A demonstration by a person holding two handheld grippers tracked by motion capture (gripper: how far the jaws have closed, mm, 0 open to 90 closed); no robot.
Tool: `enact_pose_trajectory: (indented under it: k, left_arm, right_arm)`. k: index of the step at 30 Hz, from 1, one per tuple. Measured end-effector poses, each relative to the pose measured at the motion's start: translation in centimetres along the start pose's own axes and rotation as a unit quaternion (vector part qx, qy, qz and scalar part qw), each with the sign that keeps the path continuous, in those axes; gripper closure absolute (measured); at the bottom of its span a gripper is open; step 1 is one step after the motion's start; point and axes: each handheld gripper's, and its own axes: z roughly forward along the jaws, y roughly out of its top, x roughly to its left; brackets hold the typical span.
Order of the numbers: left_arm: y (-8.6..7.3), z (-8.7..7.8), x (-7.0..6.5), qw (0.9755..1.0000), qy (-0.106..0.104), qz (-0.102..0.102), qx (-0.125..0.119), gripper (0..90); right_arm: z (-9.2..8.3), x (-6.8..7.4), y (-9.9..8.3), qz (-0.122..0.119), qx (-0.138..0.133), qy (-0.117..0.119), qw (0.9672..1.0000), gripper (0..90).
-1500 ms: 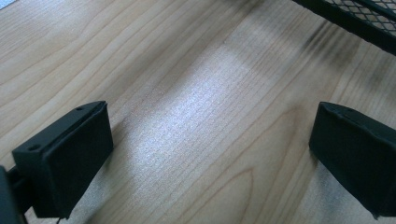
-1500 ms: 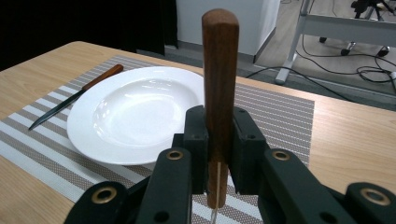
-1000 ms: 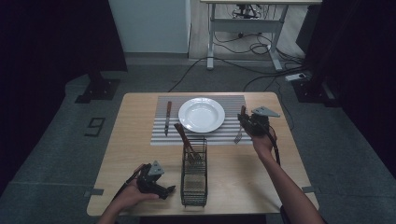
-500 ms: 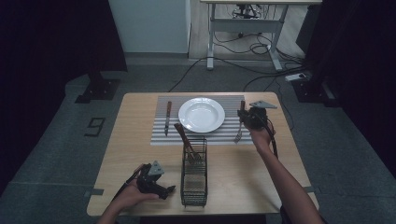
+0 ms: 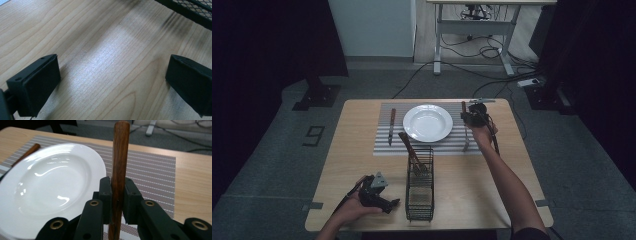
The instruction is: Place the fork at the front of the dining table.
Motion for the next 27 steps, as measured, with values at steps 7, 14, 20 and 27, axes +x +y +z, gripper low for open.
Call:
enact_pose_trajectory:
  k: [7,14,20,27]
  left_arm:
    - [0.0,0.0,0.0,1.0,0.0,0.001,0.0,0.0]
    - [0.0,0.0,0.0,1.0,0.0,0.001,0.001,0.0]
    - [0.0,0.0,0.1,1.0,-0.001,0.002,0.001,0.0]
    - [0.1,0.0,0.1,1.0,-0.001,0.002,0.001,0.0]
  right_arm:
    - [2.3,-0.7,-0.1,0.019,0.017,-0.006,0.9997,79.4]
    - [4.3,-2.3,-1.2,0.058,0.025,-0.009,0.9979,78.5]
    - [5.6,-3.3,-2.1,0.083,0.033,-0.003,0.996,77.6]
    - [6.5,-3.4,-2.6,0.084,0.038,-0.009,0.9957,77.2]
